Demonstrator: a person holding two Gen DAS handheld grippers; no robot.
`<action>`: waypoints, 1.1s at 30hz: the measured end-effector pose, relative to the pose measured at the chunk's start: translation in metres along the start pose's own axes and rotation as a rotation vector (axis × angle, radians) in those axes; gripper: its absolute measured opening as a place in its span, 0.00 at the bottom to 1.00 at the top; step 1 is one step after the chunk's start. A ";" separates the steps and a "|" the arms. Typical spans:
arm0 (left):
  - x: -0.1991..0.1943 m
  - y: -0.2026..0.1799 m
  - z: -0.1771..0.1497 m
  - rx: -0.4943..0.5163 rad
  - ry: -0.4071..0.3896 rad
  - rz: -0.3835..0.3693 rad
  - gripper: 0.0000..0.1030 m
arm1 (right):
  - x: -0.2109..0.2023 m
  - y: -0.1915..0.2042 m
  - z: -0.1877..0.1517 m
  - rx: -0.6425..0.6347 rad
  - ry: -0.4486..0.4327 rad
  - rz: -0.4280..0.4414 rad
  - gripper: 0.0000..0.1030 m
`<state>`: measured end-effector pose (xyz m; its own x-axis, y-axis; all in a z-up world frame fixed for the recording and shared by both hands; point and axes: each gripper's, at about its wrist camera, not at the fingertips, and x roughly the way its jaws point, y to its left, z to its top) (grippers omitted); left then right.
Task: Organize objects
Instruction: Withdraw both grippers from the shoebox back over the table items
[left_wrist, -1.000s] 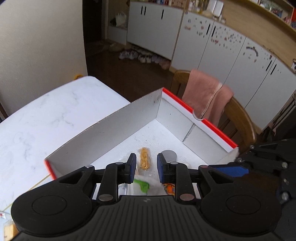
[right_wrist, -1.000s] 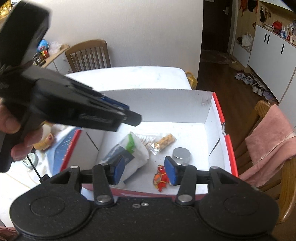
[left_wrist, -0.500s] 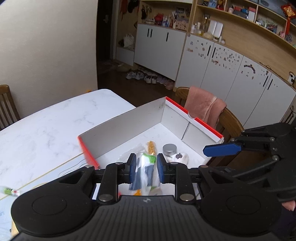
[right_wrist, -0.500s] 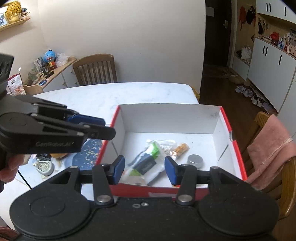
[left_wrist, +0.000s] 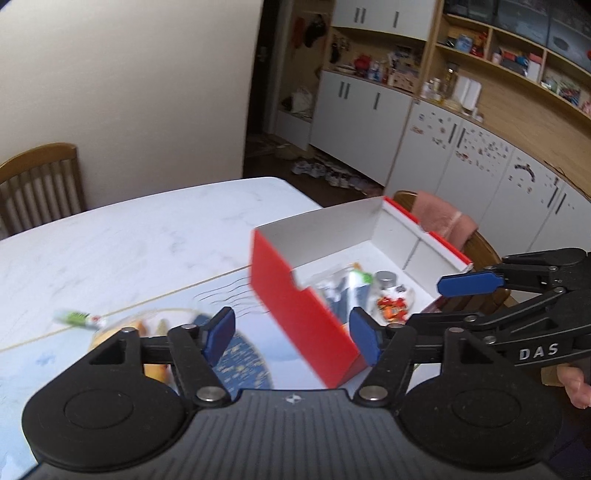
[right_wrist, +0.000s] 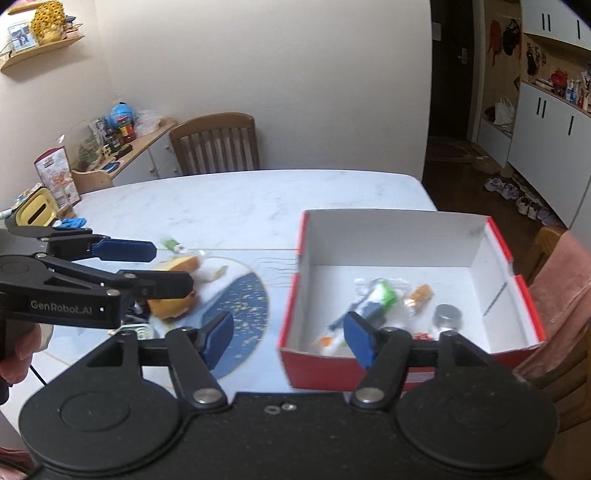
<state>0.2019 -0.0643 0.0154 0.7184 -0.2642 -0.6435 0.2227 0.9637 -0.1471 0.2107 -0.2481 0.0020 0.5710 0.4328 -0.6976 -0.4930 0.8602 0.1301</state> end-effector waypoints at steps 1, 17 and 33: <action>-0.004 0.006 -0.004 -0.005 -0.002 0.008 0.68 | 0.001 0.005 -0.001 -0.001 -0.001 0.004 0.70; -0.059 0.086 -0.057 -0.075 -0.034 0.146 0.79 | 0.015 0.075 -0.006 -0.017 -0.029 0.033 0.99; -0.074 0.142 -0.110 -0.085 0.017 0.141 1.00 | 0.069 0.136 0.026 -0.048 0.042 0.018 0.99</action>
<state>0.1075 0.0964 -0.0404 0.7271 -0.1257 -0.6749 0.0629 0.9911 -0.1169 0.1999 -0.0941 -0.0100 0.5341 0.4359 -0.7244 -0.5346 0.8379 0.1100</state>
